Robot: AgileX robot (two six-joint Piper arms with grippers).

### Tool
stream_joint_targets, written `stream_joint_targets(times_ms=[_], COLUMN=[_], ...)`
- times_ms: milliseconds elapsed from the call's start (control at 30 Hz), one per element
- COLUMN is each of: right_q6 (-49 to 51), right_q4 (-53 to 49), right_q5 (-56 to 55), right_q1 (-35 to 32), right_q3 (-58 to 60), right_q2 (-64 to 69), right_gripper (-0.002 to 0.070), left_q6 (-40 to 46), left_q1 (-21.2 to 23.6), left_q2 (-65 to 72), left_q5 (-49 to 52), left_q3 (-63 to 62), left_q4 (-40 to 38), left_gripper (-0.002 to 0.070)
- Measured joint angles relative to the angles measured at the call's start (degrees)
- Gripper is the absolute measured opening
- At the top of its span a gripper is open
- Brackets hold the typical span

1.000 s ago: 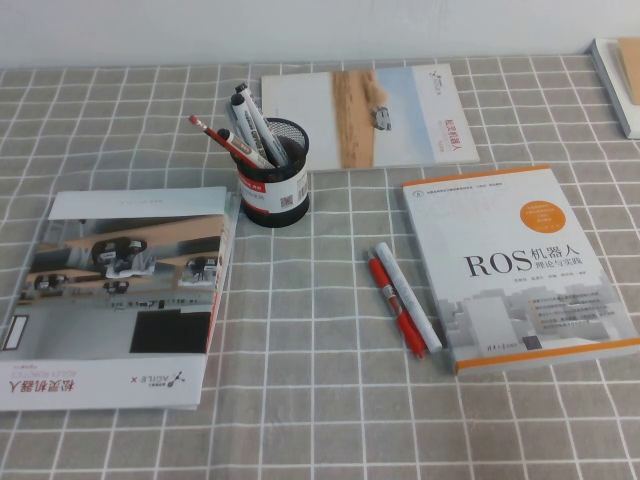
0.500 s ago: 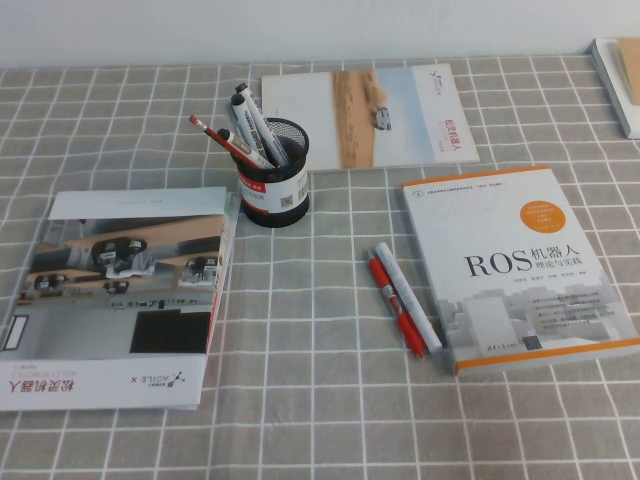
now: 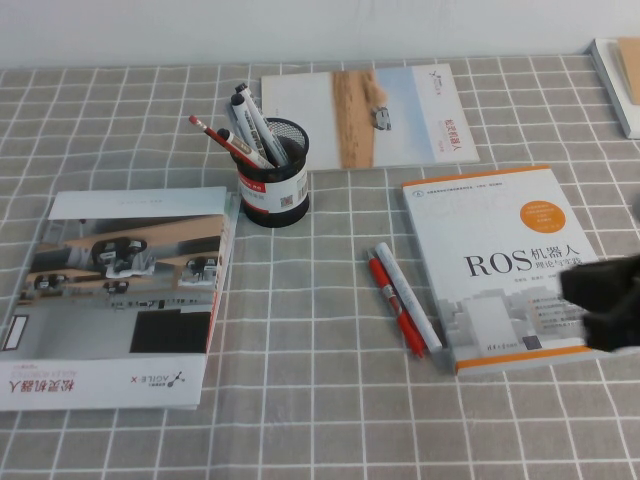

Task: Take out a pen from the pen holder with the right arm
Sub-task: 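Take a marker out of the pen holder and lay it on the table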

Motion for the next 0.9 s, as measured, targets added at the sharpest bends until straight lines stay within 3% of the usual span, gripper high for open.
stream_joint_targets(times_ms=[267, 467, 667, 800, 900], right_q6=[0.0, 0.0, 0.0, 0.0, 0.0], right_q4=[-6.0, -14.5, -19.2, -23.9, -25.9], right_q5=[-7.6, -20.3, -32.7, -38.1, -40.2], right_q1=[11.2, 19.6, 22.6, 22.6, 22.6], right_q3=[-7.8, -9.8, -9.8, -10.3, -12.3], right_q2=[13.4, 20.1, 24.5, 27.8, 30.6], right_gripper=[-0.0013, -0.0012, -0.0007, 0.0066, 0.0184], left_q6=[0.0, 0.0, 0.0, 0.0, 0.0], left_q1=[0.0, 0.0, 0.0, 0.0, 0.0], left_q2=[0.0, 0.0, 0.0, 0.0, 0.0], left_q5=[0.0, 0.0, 0.0, 0.0, 0.0], left_q3=[0.0, 0.0, 0.0, 0.0, 0.0], left_q4=[0.0, 0.0, 0.0, 0.0, 0.0], left_gripper=[-0.0005, -0.0005, -0.0005, -0.0005, -0.0005])
